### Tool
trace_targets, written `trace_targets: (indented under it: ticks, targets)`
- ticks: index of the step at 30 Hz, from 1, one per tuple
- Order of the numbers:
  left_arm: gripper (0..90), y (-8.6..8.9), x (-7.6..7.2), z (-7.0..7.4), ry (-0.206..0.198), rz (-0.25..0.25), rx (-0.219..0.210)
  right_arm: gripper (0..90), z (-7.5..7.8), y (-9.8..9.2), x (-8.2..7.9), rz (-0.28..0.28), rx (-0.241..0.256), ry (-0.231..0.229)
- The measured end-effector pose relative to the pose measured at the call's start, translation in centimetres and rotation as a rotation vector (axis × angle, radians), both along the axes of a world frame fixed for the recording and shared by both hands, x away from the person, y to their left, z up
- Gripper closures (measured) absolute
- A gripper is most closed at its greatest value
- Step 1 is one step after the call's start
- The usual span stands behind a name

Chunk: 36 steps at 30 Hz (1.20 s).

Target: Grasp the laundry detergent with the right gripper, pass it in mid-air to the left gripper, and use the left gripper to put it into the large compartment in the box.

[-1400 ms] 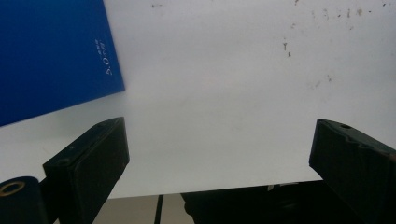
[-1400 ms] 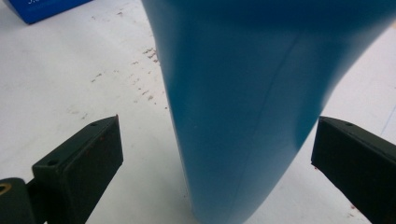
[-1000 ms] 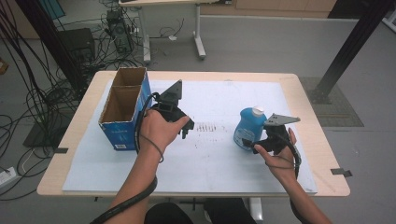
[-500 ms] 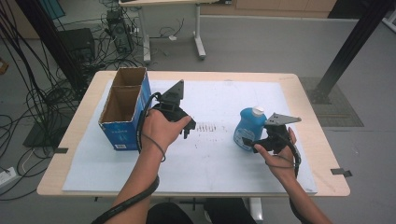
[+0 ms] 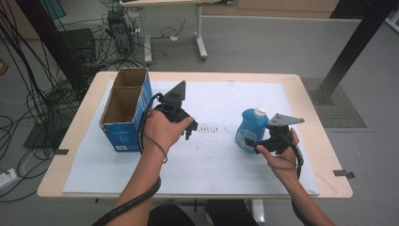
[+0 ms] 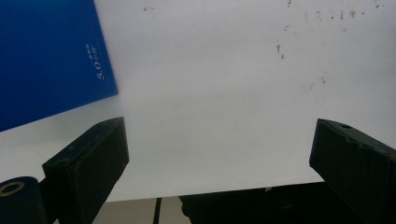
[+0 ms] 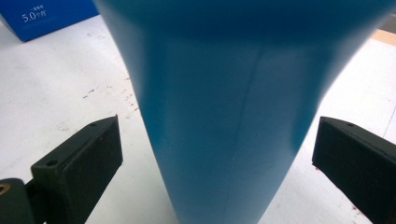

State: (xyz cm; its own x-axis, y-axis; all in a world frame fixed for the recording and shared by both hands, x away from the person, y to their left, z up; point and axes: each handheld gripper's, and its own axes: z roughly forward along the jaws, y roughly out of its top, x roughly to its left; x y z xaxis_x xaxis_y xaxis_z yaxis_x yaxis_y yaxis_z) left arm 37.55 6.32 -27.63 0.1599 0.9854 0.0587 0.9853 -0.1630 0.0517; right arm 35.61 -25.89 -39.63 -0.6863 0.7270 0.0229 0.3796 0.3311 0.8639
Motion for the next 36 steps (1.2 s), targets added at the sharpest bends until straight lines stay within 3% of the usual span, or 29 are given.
trace_targets:
  ticks: [36]
  targets:
    - [5.0, 0.13, 0.12, 0.03, 0.000, 0.003, 0.003, 1.4, 0.25, 0.07, -0.07, 0.000, 0.027, -0.025]
